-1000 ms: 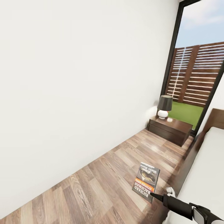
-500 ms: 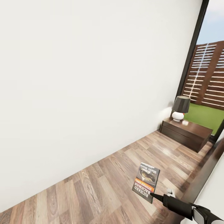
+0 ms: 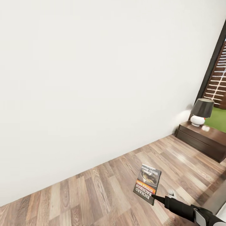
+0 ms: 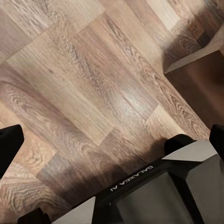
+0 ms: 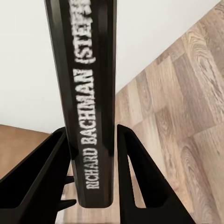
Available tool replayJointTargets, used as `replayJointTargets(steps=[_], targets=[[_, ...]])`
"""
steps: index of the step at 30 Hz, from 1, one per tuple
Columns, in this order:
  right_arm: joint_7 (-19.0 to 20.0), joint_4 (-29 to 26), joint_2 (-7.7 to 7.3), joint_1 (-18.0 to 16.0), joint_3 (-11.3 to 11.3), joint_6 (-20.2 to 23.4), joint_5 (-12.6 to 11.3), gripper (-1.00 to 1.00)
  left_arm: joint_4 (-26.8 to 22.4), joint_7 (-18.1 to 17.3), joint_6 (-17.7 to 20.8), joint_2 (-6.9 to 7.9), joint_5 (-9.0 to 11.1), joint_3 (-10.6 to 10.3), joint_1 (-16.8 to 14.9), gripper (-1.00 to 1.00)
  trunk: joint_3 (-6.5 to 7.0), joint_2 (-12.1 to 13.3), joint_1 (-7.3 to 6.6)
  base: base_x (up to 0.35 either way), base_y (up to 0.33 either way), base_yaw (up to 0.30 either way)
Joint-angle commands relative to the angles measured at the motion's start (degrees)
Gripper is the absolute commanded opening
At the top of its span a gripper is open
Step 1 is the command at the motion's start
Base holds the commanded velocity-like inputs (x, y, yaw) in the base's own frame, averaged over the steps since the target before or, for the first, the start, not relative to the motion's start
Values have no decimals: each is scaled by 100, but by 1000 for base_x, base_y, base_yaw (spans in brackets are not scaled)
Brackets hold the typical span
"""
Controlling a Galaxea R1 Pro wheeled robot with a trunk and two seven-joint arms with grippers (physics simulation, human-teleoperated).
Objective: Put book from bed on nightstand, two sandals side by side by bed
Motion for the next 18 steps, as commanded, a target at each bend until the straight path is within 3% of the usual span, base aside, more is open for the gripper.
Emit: replayJointTargets(steps=[1, 10, 18], targets=[[19, -6, -1, -2, -45, 61, -13, -100, 6, -2, -40, 0, -59, 22, -5, 100, -8, -4, 0, 0, 0, 262], [19, -7, -1, -2, -45, 61, -13, -100, 6, -5, -40, 0, -65, 21, -5, 100, -13, -4, 0, 0, 0, 104], [19, -7, 2, -2, -45, 61, -14, -100, 6, -6, -40, 0, -67, 16, -5, 100, -13, -4, 0, 0, 0, 214]])
